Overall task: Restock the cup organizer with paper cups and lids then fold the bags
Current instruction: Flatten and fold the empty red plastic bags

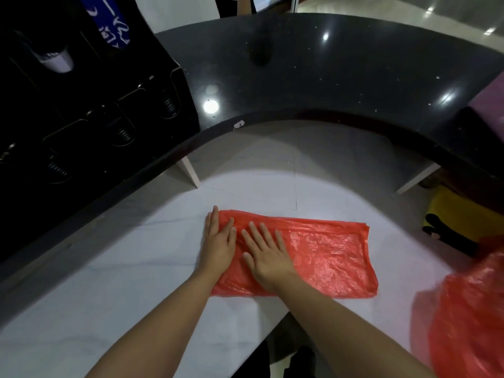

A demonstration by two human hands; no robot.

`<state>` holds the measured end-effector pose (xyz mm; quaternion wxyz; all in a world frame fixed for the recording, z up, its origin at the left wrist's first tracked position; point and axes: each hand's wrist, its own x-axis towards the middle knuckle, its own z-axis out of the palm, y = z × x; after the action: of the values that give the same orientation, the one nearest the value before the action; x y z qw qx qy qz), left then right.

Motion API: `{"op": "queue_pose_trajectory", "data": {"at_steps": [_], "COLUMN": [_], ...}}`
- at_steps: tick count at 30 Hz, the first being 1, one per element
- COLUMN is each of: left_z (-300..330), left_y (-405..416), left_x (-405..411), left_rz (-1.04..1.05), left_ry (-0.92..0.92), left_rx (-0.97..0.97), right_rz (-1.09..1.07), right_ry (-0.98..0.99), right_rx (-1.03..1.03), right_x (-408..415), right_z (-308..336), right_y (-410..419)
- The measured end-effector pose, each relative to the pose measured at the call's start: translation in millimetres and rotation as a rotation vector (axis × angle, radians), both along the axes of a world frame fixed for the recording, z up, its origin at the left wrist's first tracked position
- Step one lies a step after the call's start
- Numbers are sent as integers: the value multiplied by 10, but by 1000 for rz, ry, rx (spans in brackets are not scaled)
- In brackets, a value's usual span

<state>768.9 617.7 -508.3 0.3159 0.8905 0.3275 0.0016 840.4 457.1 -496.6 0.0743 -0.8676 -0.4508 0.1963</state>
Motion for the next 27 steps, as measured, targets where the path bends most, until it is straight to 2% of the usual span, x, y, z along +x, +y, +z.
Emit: {"op": "queue_pose_trajectory", "data": {"at_steps": [3,6,8,10,13,16,21,27], "left_z": [113,224,252,246,248,307,514,1041], "left_y": [32,90,156,188,237,287,390,335], "left_x": [-36,-19,4,3,-23,-21,14,311], "left_rz": [102,343,486,520,509,493,384,134], "left_ry": [-96,-136,-85,-8,-21,-23,-58,-61], "left_rx": [-41,-137,-266,-357,-361,-321,-206,106], "right_rz": [26,26,39,43,-70,-261,-338,-364], "right_ry": [-18,-11,6,33,-62,-161,-56,31], "right_rx": [-46,-41,-36,-20,49,-1,-104,-43], "right_x": [-7,-15,-25,-20,50,107,77,127], "right_z": [-132,-165,-129,-64,33,-2,-148,-124], "right_y": [-16,16,32,7,-114,-384,-385,-237]}}
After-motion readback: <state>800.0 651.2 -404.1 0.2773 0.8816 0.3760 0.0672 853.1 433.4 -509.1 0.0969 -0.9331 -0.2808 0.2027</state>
